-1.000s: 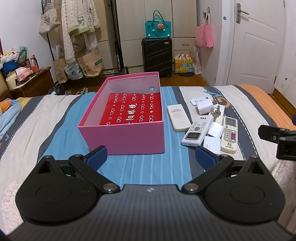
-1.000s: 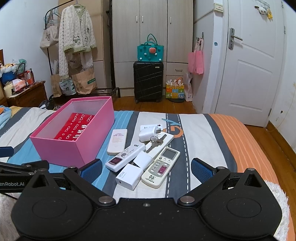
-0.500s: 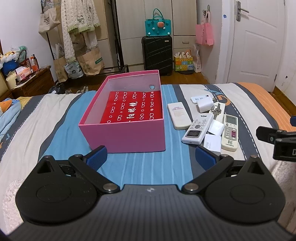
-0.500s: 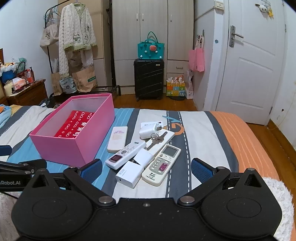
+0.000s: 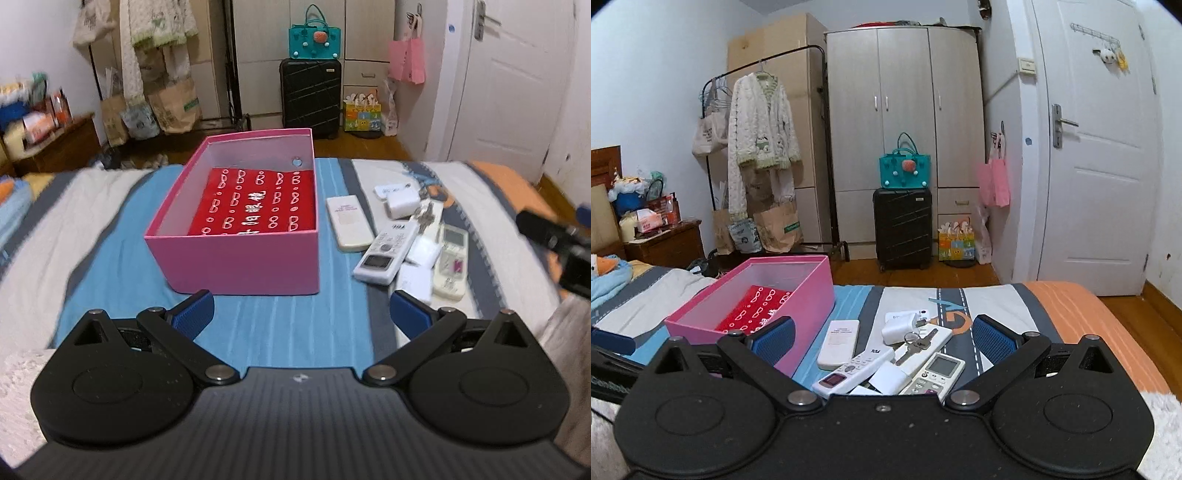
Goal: Organize rigid objects
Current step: 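Clamp the pink box wall with the left tool while the right tool approaches the TCL remote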
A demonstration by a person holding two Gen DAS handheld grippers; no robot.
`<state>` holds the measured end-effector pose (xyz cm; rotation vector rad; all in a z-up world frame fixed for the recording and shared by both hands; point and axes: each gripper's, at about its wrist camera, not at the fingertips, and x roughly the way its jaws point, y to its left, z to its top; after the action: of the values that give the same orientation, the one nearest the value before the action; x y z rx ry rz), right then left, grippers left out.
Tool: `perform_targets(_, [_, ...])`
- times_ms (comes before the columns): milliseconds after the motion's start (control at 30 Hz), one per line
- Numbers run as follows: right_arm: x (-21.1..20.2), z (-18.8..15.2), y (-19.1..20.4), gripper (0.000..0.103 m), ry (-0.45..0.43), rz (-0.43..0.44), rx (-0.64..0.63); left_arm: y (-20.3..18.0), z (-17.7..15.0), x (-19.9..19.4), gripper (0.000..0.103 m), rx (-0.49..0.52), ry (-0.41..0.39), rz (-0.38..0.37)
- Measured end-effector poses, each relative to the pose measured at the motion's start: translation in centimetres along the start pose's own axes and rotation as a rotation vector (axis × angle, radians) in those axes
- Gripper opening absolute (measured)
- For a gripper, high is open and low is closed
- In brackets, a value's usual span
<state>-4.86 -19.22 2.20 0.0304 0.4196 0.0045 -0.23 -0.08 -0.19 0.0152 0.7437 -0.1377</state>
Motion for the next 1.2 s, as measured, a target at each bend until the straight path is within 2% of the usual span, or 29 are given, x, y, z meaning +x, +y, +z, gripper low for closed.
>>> perform_targets(67, [0.8, 1.2, -0.3, 0.103, 0.042, 0.020, -0.011, 0.8, 1.3, -0.2, 0.103, -0.020, 0.008, -0.083])
perform_targets(100, [1.3, 1.9, -0.4, 0.103, 0.057, 0.041, -0.017, 1.0, 2.1, -0.4, 0.103, -0.004, 0.002, -0.100])
perform_targets(267, [4.9, 4.1, -1.1, 0.103, 0.170, 0.203, 0.041, 1.3, 6.4, -0.7, 0.103, 0.110, -0.032, 0.012])
perform_targets(433, [10.9, 4.4, -1.7, 0.103, 0.376, 0.300, 0.135, 4.2, 11.4, 1.2, 0.101, 0.088, 0.009, -0.024])
perform_targets(500, [13.6, 3.8, -2.2, 0.103, 0.479, 0.344, 0.217, 5.8, 13.4, 2.7, 0.100, 0.068, 0.040, -0.032])
perform_targets(567, [16.3, 2.9, -2.7, 0.099, 0.579, 0.391, 0.312, 7.1, 15.1, 4.5, 0.101, 0.049, 0.069, -0.022])
perform_targets(600, [17.3, 2.2, -2.8, 0.095, 0.614, 0.400, 0.335, 7.6, 15.9, 5.6, 0.101, 0.044, 0.070, -0.027])
perform_targets(667, [19.2, 1.3, -2.4, 0.094, 0.666, 0.383, 0.349, 8.0, 17.2, 7.8, 0.102, 0.037, 0.063, -0.044])
perform_targets(733, [21.3, 0.4, -2.1, 0.091, 0.719, 0.346, 0.364, 8.0, 18.0, 10.2, 0.102, 0.030, 0.097, -0.046])
perform_targets(800, [22.8, -0.2, -2.0, 0.088, 0.752, 0.323, 0.392, 8.1, 18.5, 12.4, 0.102, 0.024, 0.102, 0.010])
perform_targets(867, [23.5, -0.6, -2.0, 0.085, 0.760, 0.308, 0.412, 8.7, 18.3, 13.7, 0.102, -0.002, 0.054, 0.086])
perform_targets(967, [23.9, -2.0, -2.7, 0.080, 0.747, 0.299, 0.505, 10.2, 17.2, 14.9, 0.102, 0.010, -0.004, 0.081])
perform_targets(1033, [24.4, -3.3, -3.6, 0.073, 0.761, 0.307, 0.592, 11.9, 16.6, 16.3, 0.102, -0.019, 0.026, 0.118])
perform_targets(1100, [24.4, -3.5, -3.6, 0.065, 0.752, 0.294, 0.571, 13.8, 16.1, 17.8, 0.100, -0.047, 0.068, 0.167])
perform_targets(1200, [24.5, -3.2, -3.0, 0.062, 0.725, 0.288, 0.537, 17.2, 15.6, 19.8, 0.096, -0.131, 0.137, 0.185])
